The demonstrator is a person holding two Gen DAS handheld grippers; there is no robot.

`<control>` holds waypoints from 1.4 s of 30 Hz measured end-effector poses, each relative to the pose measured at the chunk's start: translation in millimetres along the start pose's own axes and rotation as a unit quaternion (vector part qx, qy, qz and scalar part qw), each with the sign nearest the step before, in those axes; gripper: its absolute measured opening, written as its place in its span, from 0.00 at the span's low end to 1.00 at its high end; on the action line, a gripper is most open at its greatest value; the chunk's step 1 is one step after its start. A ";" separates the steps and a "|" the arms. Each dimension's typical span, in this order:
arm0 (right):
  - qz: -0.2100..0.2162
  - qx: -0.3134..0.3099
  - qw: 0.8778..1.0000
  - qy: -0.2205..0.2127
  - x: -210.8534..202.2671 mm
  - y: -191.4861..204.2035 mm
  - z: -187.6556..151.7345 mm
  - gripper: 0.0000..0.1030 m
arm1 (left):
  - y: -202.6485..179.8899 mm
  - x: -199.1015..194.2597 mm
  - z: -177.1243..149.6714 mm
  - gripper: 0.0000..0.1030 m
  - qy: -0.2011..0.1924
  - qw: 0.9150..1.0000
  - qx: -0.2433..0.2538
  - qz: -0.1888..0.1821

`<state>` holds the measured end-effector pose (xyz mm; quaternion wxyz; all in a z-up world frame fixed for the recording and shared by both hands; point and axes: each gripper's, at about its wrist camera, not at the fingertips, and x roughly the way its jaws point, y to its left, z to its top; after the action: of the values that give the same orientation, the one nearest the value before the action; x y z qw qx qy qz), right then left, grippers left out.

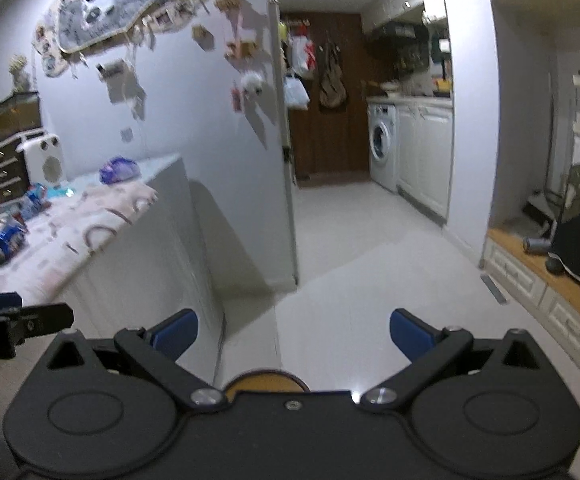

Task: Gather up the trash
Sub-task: 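Withdraw both open tools from the wastebasket back toward the bed, then grasp the plastic bottle cap with the left tool while the right tool grasps the blue can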

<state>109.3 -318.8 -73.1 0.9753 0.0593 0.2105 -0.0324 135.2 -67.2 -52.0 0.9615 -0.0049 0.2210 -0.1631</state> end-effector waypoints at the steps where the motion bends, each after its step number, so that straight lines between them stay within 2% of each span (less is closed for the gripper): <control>1: 0.004 -0.003 1.000 -0.006 -3.3 4.1 3.0 1.00 | 2.3 -7.1 2.9 1.00 -0.008 1.000 0.001 0.003; 10: 0.053 -0.027 0.997 -0.044 -15.8 58.2 24.9 1.00 | 54.1 -64.2 30.6 1.00 -0.064 0.996 0.007 0.058; 16: 0.100 -0.043 0.992 -0.056 -6.7 111.3 39.6 1.00 | 111.8 -88.4 42.8 1.00 -0.081 0.991 0.007 0.109; 21: 0.136 -0.072 0.986 -0.069 0.7 159.6 47.3 1.00 | 176.9 -100.4 40.3 1.00 -0.071 0.983 -0.009 0.169; 28: 0.170 -0.093 0.979 -0.069 16.0 219.6 51.4 1.00 | 261.1 -114.6 31.3 1.00 -0.054 0.971 -0.032 0.232; 34: 0.192 -0.077 0.977 -0.058 37.7 264.2 60.2 1.00 | 328.2 -120.3 18.3 1.00 -0.042 0.966 -0.060 0.247; 38: 0.219 -0.075 0.973 -0.027 61.5 293.6 70.2 1.00 | 364.9 -119.8 10.1 1.00 -0.031 0.960 -0.066 0.271; 42: 0.248 -0.080 0.965 0.007 85.0 329.4 80.4 1.00 | 396.5 -118.4 1.1 0.90 -0.019 0.955 -0.085 0.284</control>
<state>248.3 -6.1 -1.9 0.9528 0.0315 0.1980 0.2280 158.6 345.5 -33.2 0.9682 -0.0263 0.2079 0.1363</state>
